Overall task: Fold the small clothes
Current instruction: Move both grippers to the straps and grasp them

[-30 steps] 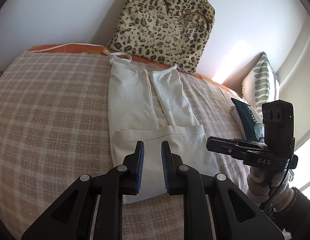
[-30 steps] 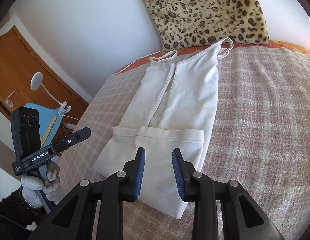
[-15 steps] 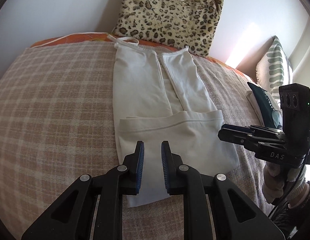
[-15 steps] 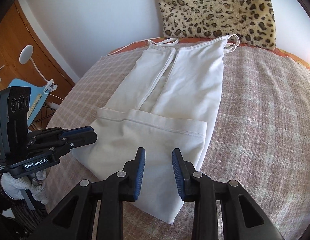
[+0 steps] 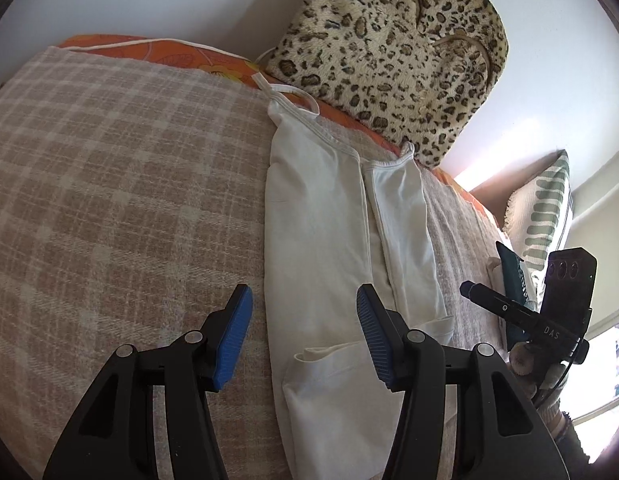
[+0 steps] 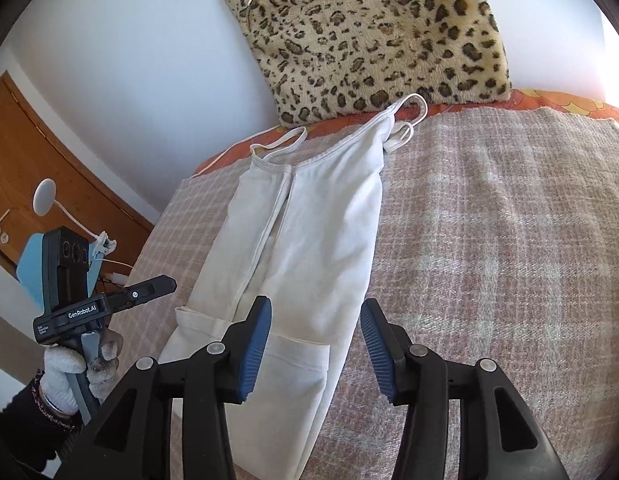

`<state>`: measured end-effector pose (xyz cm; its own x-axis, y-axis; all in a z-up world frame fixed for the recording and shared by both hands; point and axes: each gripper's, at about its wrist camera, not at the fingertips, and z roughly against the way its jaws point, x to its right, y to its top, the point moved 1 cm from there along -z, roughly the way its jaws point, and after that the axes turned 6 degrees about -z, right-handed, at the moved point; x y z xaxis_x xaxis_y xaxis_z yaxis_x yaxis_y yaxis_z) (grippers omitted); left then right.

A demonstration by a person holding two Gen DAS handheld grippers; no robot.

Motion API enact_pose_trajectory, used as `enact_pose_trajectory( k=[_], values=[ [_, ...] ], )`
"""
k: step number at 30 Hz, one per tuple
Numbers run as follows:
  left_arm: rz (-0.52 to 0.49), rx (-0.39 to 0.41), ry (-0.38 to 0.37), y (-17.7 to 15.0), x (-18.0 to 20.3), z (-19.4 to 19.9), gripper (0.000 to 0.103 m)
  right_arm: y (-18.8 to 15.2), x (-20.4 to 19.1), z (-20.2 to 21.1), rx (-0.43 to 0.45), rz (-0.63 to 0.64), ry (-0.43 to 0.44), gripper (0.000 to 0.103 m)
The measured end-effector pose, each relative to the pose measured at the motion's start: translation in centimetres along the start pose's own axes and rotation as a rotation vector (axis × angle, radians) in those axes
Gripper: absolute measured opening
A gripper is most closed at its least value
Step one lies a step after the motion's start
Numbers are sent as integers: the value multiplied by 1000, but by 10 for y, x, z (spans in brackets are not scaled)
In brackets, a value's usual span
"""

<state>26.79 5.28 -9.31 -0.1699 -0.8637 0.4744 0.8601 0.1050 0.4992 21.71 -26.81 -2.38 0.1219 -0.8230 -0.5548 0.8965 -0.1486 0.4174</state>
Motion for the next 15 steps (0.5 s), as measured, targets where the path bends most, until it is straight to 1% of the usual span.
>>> enact_pose_trajectory(
  k=[6,10,12,14,15],
  values=[
    [52,-23,-72,16,-18,-22,53,19,20,-16,-32,-63,88,50],
    [54,-22,-99,28,-20,-29,53,28,27,-31,-60,-81,128,50],
    [49,-25,-108,35,-21,-34,53,32,28,-40,-76,-76,147,47],
    [46,-21,-110,42,-21,-40,53,37,27,-51,-93,-66,159,40],
    [50,-17,-112,46,-22,-42,52,41,27,-57,-98,-66,165,39]
  ],
)
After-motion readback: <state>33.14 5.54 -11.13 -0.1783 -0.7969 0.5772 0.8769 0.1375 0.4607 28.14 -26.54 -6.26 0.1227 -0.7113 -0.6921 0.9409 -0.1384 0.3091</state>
